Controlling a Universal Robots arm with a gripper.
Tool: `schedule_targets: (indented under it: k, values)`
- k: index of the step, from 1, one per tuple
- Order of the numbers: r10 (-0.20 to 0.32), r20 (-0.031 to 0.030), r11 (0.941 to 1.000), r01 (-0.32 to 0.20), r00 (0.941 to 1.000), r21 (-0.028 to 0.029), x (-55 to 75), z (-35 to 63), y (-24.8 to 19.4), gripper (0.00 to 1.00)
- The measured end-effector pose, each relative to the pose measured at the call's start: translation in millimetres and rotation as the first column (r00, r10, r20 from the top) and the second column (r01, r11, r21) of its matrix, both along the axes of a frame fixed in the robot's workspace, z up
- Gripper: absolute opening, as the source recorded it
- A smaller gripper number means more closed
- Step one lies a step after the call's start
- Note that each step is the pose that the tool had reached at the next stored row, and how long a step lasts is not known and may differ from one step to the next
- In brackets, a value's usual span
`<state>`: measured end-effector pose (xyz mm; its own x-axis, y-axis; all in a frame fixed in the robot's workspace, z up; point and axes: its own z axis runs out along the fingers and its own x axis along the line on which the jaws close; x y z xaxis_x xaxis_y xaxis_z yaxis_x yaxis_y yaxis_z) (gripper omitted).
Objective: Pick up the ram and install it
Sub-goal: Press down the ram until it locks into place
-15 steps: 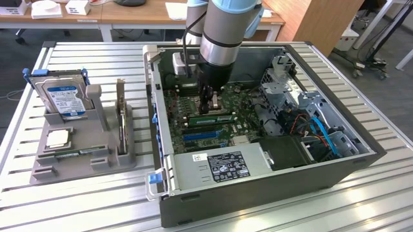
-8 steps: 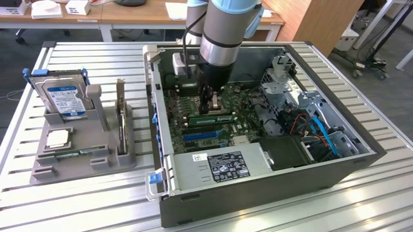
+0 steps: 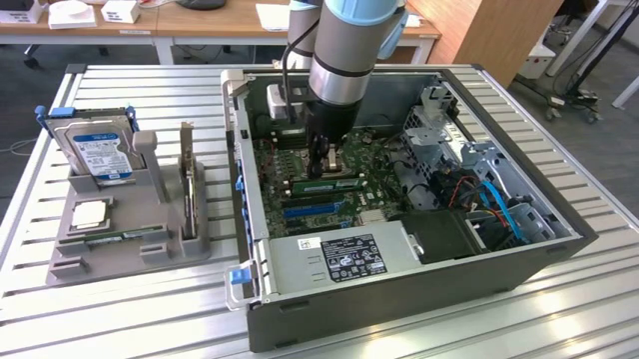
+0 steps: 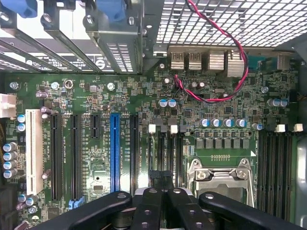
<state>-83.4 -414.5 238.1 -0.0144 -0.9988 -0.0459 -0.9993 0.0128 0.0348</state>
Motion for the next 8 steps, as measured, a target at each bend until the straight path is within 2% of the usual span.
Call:
schedule_targets:
  k: [8]
  values:
    - [0.0,0.0001,1.0,0.0,1.0,0.0002,0.0,-0.3,-1.1,0.1]
